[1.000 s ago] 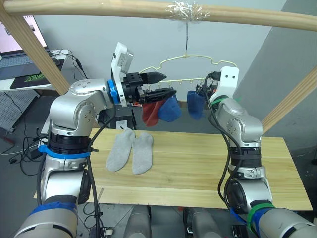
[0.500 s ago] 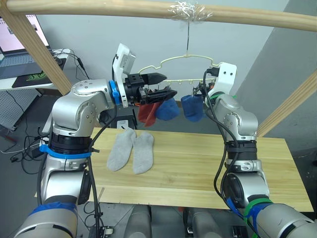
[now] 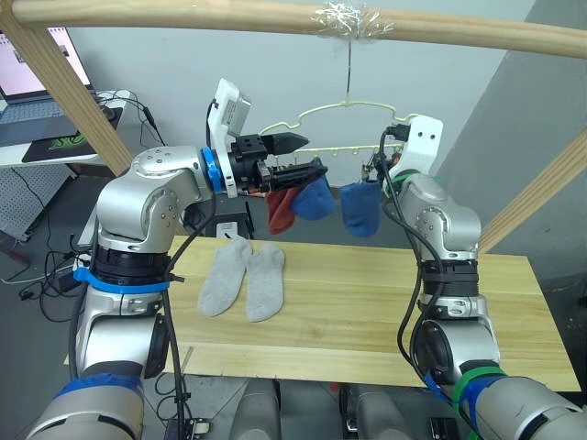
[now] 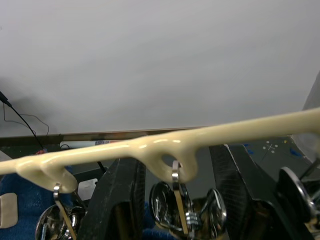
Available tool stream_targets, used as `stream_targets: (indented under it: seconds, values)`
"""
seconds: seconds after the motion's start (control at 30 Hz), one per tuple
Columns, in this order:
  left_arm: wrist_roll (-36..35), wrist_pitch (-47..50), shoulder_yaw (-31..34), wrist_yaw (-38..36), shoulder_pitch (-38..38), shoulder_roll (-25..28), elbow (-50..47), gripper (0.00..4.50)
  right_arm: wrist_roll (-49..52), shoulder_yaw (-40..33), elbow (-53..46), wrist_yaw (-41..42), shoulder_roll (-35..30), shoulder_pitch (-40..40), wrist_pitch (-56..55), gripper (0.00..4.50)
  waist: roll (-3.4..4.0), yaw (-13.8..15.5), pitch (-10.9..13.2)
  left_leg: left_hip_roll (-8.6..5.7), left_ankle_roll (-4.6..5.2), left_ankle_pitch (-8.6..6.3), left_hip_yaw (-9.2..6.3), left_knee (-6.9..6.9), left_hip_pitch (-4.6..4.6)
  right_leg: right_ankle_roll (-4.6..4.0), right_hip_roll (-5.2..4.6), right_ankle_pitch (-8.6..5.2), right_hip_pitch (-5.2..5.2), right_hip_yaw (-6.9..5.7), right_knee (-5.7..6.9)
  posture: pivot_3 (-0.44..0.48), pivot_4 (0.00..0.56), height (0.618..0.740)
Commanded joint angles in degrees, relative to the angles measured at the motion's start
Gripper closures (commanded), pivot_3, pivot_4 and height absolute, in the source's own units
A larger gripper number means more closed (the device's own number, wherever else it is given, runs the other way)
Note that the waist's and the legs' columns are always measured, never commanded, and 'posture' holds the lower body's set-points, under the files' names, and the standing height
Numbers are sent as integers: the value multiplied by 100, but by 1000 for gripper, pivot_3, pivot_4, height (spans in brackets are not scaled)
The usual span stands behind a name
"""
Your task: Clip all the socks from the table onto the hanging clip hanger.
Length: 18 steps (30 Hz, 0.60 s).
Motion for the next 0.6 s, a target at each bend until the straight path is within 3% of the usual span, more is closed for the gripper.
stream_targets:
  seconds: [0.03,0.6]
  values:
    - [15,-129,0,15,-27,6,-120,678,41,-57,-342,-97,8,-66,37,2549,0,0,0,0,0,0,0,0,0,0,0,0,0,0,0,171,145,740]
    - [49,-198,-24,28,-23,-14,-72,678,115,-46,-755,-262,208,74,449,2549,0,-1,0,0,0,0,0,-1,0,0,0,0,0,0,-2,167,144,740]
